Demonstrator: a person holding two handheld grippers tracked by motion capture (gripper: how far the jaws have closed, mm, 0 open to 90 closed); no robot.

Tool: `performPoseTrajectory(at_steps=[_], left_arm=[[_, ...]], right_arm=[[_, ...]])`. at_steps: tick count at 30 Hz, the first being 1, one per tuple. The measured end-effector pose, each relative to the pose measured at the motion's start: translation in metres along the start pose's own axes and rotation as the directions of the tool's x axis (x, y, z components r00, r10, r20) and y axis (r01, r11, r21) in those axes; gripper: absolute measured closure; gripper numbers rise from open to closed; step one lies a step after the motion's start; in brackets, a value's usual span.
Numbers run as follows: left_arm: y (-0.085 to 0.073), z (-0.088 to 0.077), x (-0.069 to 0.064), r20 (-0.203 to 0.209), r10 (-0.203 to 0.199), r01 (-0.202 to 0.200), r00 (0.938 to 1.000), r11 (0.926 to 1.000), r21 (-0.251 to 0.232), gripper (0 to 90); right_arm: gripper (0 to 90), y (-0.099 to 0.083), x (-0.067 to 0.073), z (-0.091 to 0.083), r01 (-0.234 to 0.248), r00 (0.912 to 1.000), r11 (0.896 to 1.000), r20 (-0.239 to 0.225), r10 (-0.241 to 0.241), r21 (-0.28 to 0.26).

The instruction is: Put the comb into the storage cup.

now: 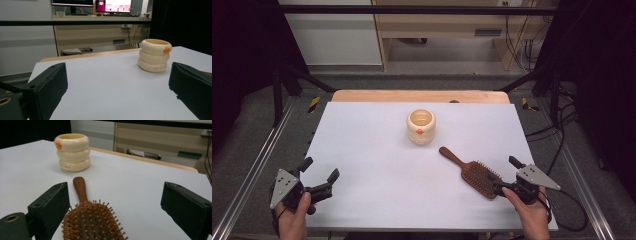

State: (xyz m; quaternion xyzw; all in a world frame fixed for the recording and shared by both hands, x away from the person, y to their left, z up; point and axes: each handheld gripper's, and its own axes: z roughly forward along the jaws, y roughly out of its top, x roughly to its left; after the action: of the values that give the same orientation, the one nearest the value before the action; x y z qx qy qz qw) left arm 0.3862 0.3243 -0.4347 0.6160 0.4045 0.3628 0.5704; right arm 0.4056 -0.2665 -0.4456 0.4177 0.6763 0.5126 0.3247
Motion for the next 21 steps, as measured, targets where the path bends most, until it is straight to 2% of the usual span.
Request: performPoseTrajectory(at_steps=[3, 6, 8, 10, 11, 12, 13, 16, 17, 18, 19, 21], left_arm=[[0.0, -0.001, -0.001, 0.001, 0.006, -0.006, 1.0, 1.0, 0.005, 2.0], [0.001, -0.001, -0.003, 0.005, 0.023, -0.023, 0.9997, 0.9997, 0.005, 2.0], [0.0, 0.0, -0.003, 0.005, 0.017, -0.017, 0.9998, 0.9998, 0.009, 2.0], [0.0, 0.0, -0.002, 0.006, 0.017, -0.017, 0.9998, 0.9998, 0.01, 2.0], [-0.001, 0.0, -0.002, 0.007, 0.016, -0.016, 0.9999, 0.9998, 0.011, 2.0], [-0.001, 0.0, -0.002, 0.008, 0.016, -0.016, 0.9998, 0.9998, 0.014, 2.0], [-0.001, 0.001, -0.001, 0.009, 0.015, -0.015, 0.9999, 0.9998, 0.015, 2.0], [-0.001, 0.001, 0.0, 0.006, 0.013, -0.013, 0.9999, 0.9998, 0.017, 2.0], [-0.002, 0.001, 0.0, 0.006, 0.015, -0.015, 0.9999, 0.9997, 0.019, 2.0], [-0.002, 0.001, 0.0, 0.006, 0.015, -0.015, 0.9999, 0.9997, 0.019, 2.0], [-0.002, 0.0, 0.0, 0.005, 0.013, -0.013, 0.9999, 0.9997, 0.02, 2.0], [-0.002, 0.0, 0.0, 0.005, 0.013, -0.013, 0.9999, 0.9997, 0.02, 2.1]], right_arm=[[8.4, 0.0, 0.001, 0.0, -0.028, 0.9996, 0.999, 0.001, 0.028, 0.022], [14.0, -0.002, 0.004, -0.002, -0.011, 0.9999, 0.999, 0.012, 0.01, 0.042], [17.7, -0.003, 0.006, -0.003, -0.01, 0.9997, 0.998, 0.022, 0.009, 0.068], [25.2, -0.004, 0.007, -0.004, 0.005, 0.9998, 0.996, 0.016, -0.006, 0.086], [25.2, -0.004, 0.007, -0.004, 0.005, 0.9998, 0.996, 0.016, -0.006, 0.086], [35.1, -0.004, 0.009, -0.006, 0.022, 0.9997, 0.995, 0.004, -0.022, 0.098], [35.1, -0.004, 0.009, -0.006, 0.022, 0.9997, 0.995, 0.004, -0.022, 0.098], [51.1, -0.004, 0.013, -0.006, 0.053, 0.9984, 0.993, -0.027, -0.051, 0.106], [62.7, -0.004, 0.015, -0.006, 0.077, 0.9962, 0.991, -0.048, -0.072, 0.111], [62.7, -0.004, 0.015, -0.006, 0.077, 0.9962, 0.991, -0.048, -0.072, 0.111], [71.7, -0.004, 0.019, -0.006, 0.094, 0.9931, 0.988, -0.082, -0.084, 0.124], [75.3, -0.005, 0.02, -0.005, 0.102, 0.9914, 0.986, -0.095, -0.09, 0.133]])
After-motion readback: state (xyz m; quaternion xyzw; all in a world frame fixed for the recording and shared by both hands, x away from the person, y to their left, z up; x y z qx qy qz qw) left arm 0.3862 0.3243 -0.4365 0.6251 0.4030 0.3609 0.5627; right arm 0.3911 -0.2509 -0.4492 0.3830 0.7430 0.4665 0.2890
